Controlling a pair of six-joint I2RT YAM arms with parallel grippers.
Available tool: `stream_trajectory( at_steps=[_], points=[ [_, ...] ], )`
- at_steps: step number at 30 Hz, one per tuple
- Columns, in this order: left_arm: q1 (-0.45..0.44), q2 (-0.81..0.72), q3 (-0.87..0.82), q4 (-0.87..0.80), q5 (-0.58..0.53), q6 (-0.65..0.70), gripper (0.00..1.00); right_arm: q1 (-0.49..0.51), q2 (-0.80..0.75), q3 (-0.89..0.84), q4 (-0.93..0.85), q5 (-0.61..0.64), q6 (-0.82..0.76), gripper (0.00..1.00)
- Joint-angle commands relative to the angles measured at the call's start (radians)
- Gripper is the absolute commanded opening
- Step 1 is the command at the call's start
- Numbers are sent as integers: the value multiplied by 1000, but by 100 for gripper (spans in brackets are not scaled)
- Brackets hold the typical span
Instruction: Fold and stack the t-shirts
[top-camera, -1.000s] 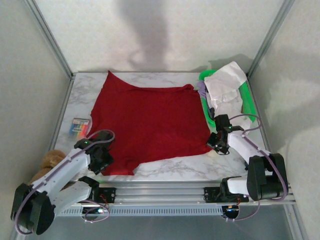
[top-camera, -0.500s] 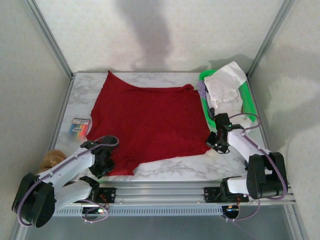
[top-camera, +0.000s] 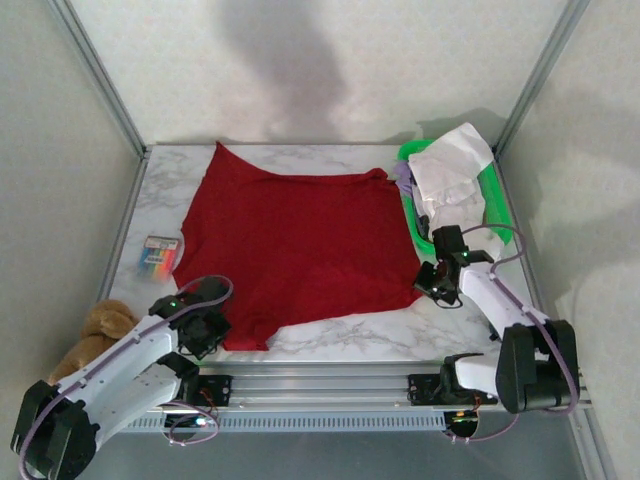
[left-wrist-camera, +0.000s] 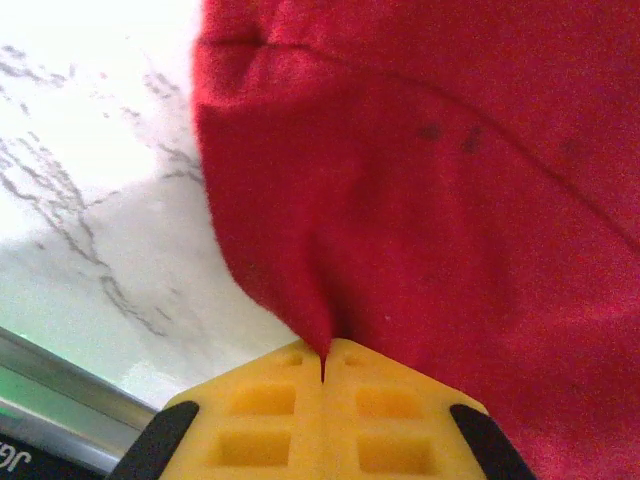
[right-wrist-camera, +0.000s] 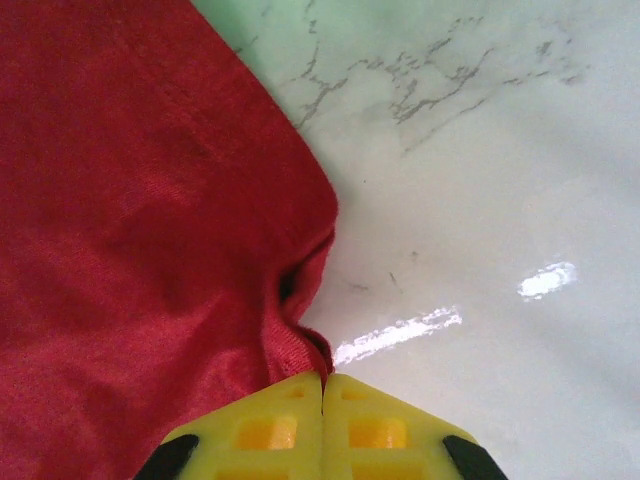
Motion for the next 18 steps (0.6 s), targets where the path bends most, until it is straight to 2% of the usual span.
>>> stream_trajectory(
  at_steps=[1, 7, 12, 18],
  points=[
    [-7, 61, 151, -74, -92, 47, 0, -5, -75, 18, -96, 11, -5, 0],
    [3, 159, 382, -244, -195, 152, 0, -3, -136, -13, -157, -8, 12, 0],
    [40, 98, 387, -256, -194, 186, 0, 5, -187, -23, -245, 46, 116, 0],
    [54, 33, 354, -291, -192, 203, 0, 35, -311, -82, -318, 55, 236, 0]
  ],
)
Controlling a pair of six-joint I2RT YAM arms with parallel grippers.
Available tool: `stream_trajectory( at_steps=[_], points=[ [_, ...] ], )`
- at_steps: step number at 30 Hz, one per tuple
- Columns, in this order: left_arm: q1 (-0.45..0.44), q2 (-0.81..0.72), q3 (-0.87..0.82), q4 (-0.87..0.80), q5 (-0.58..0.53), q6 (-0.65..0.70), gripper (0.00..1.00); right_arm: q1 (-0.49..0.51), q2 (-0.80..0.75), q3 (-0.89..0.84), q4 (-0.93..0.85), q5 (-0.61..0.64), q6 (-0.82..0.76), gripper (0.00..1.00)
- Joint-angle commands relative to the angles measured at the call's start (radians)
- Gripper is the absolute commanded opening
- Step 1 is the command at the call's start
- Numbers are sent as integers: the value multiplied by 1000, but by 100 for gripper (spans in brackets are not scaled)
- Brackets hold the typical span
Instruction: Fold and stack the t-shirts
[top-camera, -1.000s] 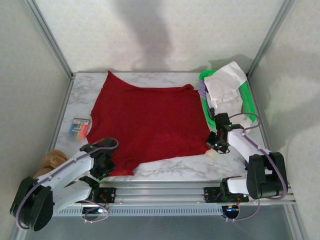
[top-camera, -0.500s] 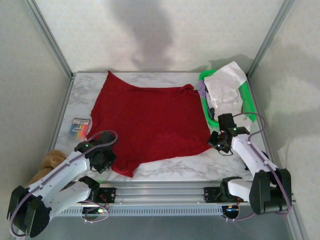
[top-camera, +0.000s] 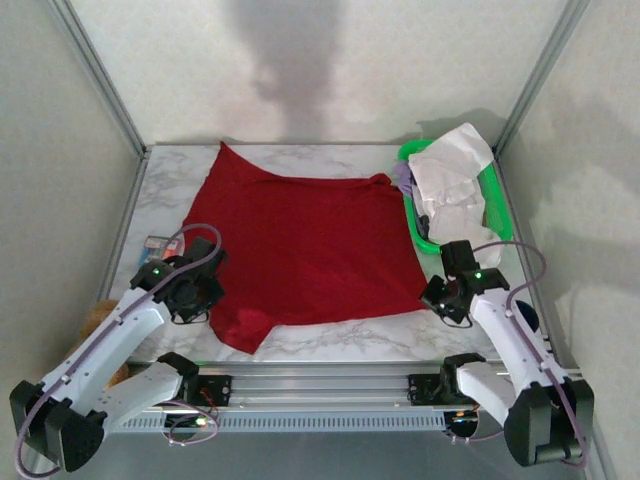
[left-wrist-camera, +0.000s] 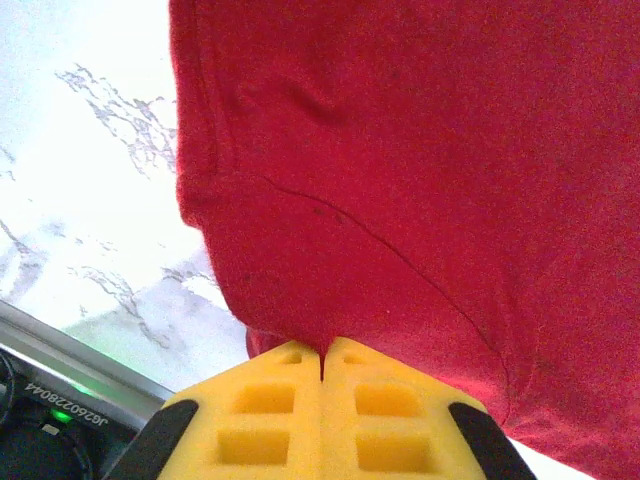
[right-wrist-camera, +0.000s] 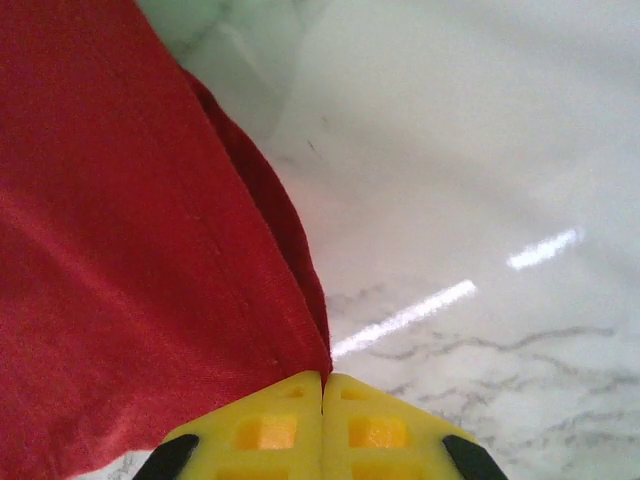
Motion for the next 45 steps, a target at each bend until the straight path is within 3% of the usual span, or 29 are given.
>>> stream_trajectory(
  at_steps=[1, 5, 9, 19, 30, 39, 45],
  points=[
    [11, -37, -6, -91, -44, 30, 0, 10, -86, -37, -110, 38, 99, 0],
    [26, -71, 9, -75, -43, 42, 0, 10, -129, -34, -103, 38, 111, 0],
    [55, -40, 9, -1, -6, 100, 0, 9, -32, 17, -38, 4, 44, 0],
    [306, 206, 209, 160, 52, 403, 0, 8, 281, 226, 53, 30, -117, 0],
    [387, 483, 408, 226, 118, 519, 0, 8, 508, 434, 77, 12, -242, 0],
    [479, 608, 474, 240, 167, 593, 0, 8, 549, 466, 106, 74, -236, 0],
    [488, 687, 517, 255, 216, 615, 0, 11, 581, 479, 145, 74, -209, 0]
  ],
)
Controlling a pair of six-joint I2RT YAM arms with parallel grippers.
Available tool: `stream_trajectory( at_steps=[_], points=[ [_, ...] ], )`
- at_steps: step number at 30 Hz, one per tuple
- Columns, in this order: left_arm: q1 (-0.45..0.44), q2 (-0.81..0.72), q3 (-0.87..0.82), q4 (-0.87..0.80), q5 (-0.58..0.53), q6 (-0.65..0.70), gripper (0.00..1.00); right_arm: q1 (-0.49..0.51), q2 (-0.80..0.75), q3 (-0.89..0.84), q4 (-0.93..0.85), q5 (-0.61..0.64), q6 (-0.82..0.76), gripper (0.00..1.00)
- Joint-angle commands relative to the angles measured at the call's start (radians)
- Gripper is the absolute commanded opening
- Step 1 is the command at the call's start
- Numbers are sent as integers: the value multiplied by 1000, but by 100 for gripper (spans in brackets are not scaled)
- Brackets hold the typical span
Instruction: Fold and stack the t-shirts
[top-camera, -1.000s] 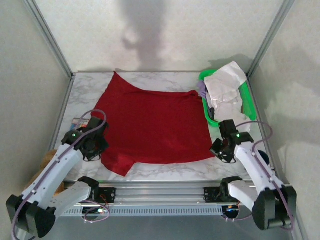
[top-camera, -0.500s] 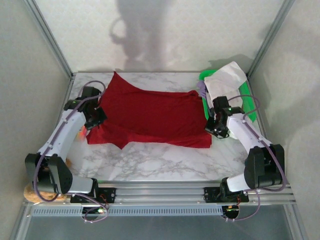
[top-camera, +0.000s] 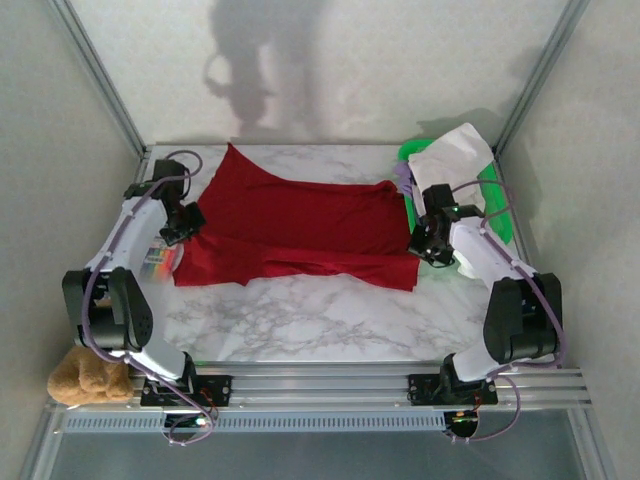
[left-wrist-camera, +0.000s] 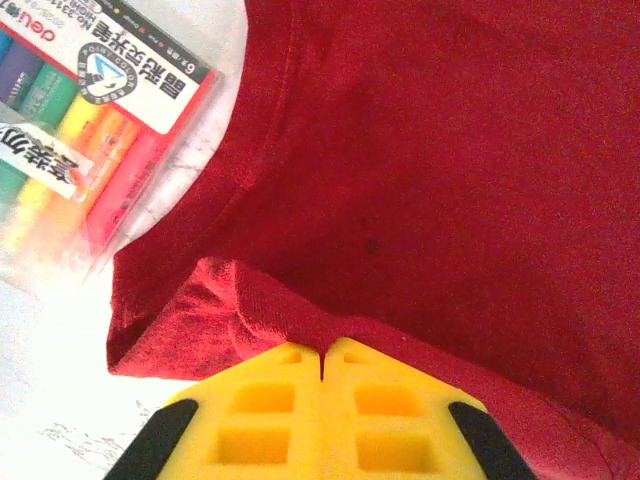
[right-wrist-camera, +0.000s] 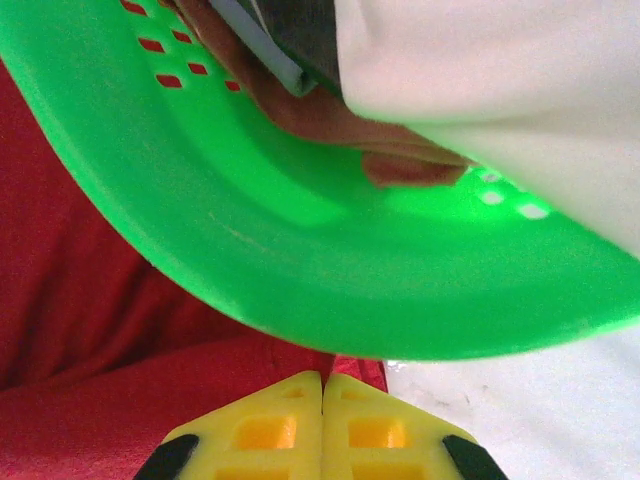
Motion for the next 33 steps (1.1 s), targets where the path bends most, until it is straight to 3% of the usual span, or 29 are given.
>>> stream_trajectory(
  at_steps=[1, 4, 8, 15, 18, 24, 33],
  points=[
    [8, 46, 55, 11, 30, 44, 0, 5, 17, 37, 27, 41, 19, 0],
    [8, 68, 76, 8, 46, 57, 0, 5, 1, 41, 21, 29, 14, 0],
    [27, -7, 94, -10, -40, 58, 0, 17, -120, -8, -46, -11, 42, 0],
    [95, -154, 87, -65, 18, 56, 0, 79, -314, -98, -298, -32, 132, 0],
    [87, -230, 22, -83, 64, 44, 0, 105, -392, -167, -335, -63, 208, 0],
    [81, -383, -114, -178, -9, 48, 0, 203, -524, -256, -429, -54, 302, 0],
    [78, -548, -312, -219, 41, -3, 0, 213, -651, -298, -518, -30, 336, 0]
  ],
)
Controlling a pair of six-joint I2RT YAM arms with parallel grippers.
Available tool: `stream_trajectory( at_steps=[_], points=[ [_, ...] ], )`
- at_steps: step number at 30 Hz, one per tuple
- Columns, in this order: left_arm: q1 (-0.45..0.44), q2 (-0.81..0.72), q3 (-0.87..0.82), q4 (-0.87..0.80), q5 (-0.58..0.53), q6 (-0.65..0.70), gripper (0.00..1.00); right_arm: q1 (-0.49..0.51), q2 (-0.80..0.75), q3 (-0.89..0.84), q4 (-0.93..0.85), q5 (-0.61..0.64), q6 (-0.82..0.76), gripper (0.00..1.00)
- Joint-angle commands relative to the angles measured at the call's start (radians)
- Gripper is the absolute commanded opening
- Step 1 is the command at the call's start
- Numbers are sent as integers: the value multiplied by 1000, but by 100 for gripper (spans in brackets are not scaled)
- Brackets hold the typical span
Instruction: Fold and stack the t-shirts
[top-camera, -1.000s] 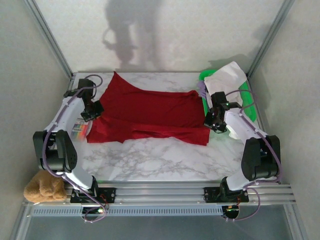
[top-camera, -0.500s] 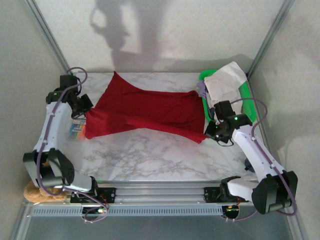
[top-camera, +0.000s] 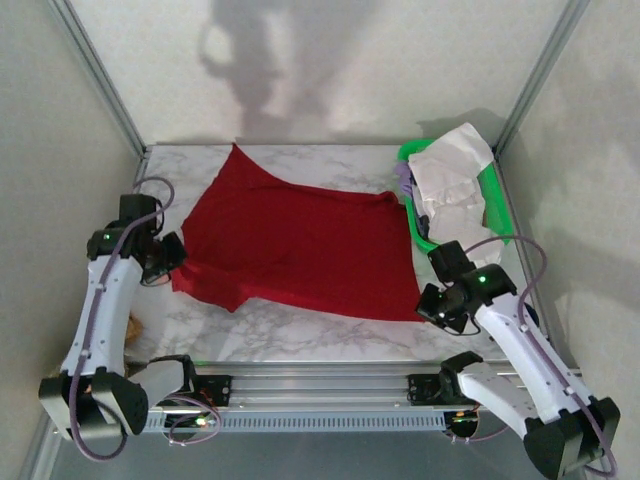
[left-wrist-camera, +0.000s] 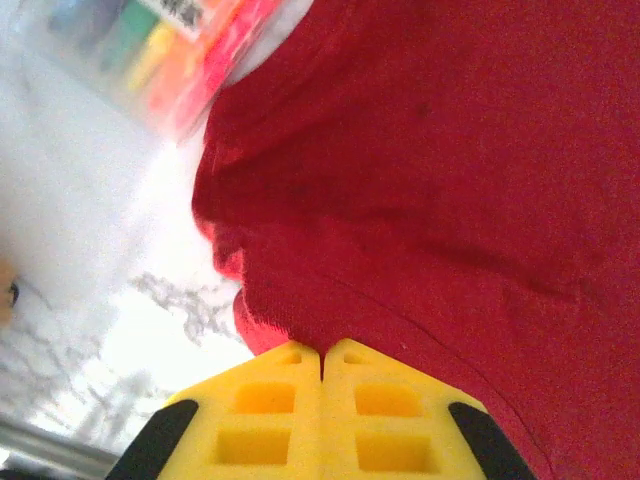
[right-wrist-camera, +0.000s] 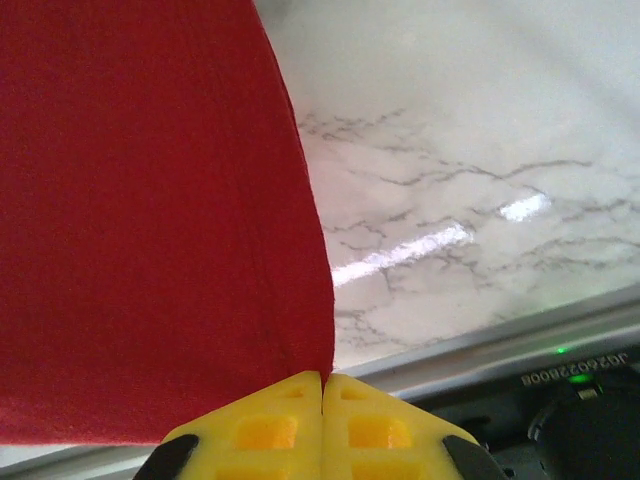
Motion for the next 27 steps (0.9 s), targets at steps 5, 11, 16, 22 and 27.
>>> stream_trajectory(
  at_steps=[5, 11, 16, 22, 27],
  points=[
    [-15, -78, -154, 15, 84, -56, 0, 7, 16, -42, -3, 71, 11, 0],
    [-15, -25, -161, 56, 91, -45, 0, -16, 171, 16, 96, 119, -82, 0],
    [-14, 28, -131, 74, 64, -33, 0, -71, 313, 60, 201, 114, -161, 0],
    [-12, 127, -63, 96, 49, -10, 0, -90, 464, 125, 281, 123, -223, 0],
    [-9, 181, -26, 109, 40, 0, 0, -90, 527, 162, 326, 137, -238, 0]
  ],
)
